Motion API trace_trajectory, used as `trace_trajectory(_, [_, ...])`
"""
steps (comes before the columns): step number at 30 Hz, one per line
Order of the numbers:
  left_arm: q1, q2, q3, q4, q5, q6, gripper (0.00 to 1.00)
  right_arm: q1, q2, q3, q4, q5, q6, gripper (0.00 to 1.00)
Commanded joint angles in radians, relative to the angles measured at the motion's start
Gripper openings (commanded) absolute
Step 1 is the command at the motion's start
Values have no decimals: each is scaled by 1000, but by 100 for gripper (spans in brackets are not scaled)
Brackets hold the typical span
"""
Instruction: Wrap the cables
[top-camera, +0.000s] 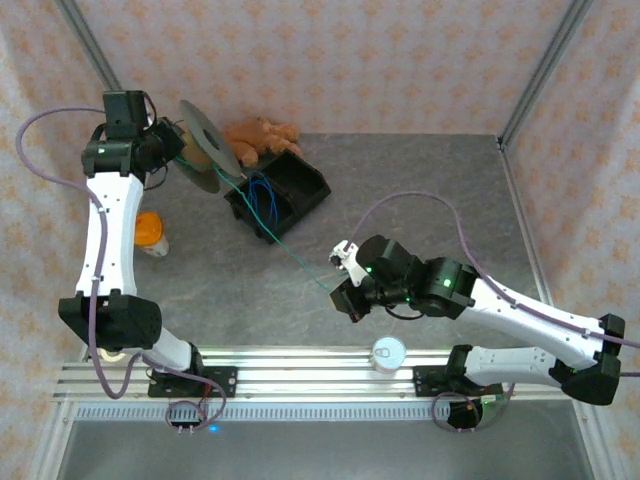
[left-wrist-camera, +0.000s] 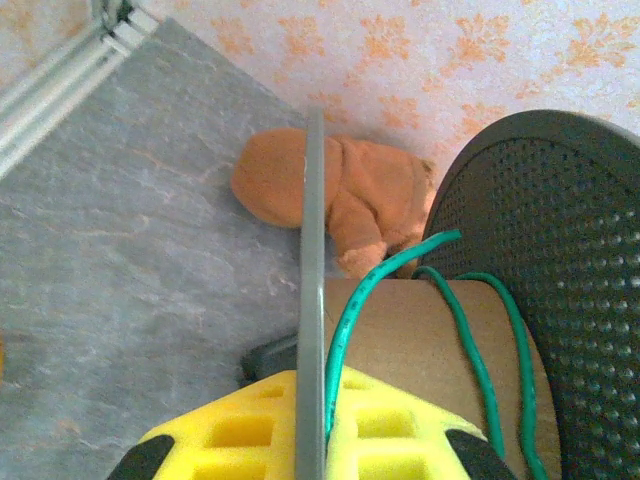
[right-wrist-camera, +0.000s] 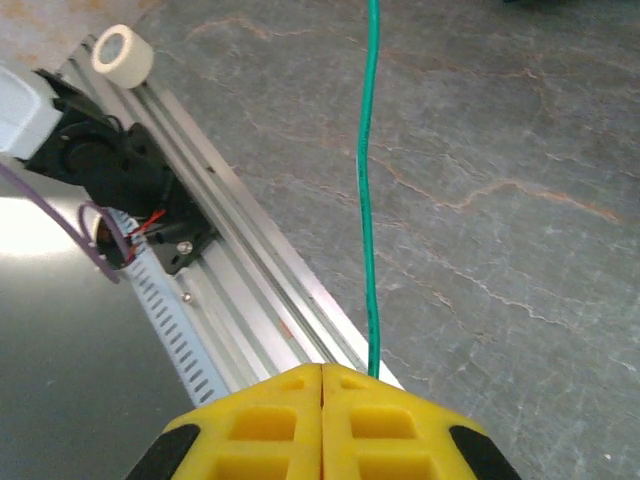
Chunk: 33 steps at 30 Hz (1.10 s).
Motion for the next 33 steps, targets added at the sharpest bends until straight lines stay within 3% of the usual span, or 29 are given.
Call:
trace_trajectory(1, [66, 5, 65, 140, 81, -99, 0, -42, 9, -62, -138, 70, 52, 0])
trace_trajectory(10, [88, -57, 74, 123, 290, -81, 0, -317, 49, -130, -72, 126, 148, 0])
trace_trajectory(14, [88, -84, 39, 151, 430, -93, 0, -360, 75, -139, 3, 112, 173, 0])
trace_trajectory(22, [84, -140, -35, 150, 577, -65, 0, -474, 140, -110, 38, 135, 167, 0])
trace_trajectory(33, [-65, -224, -124, 73, 638, 104, 0, -701, 313, 6, 79, 16, 130, 0])
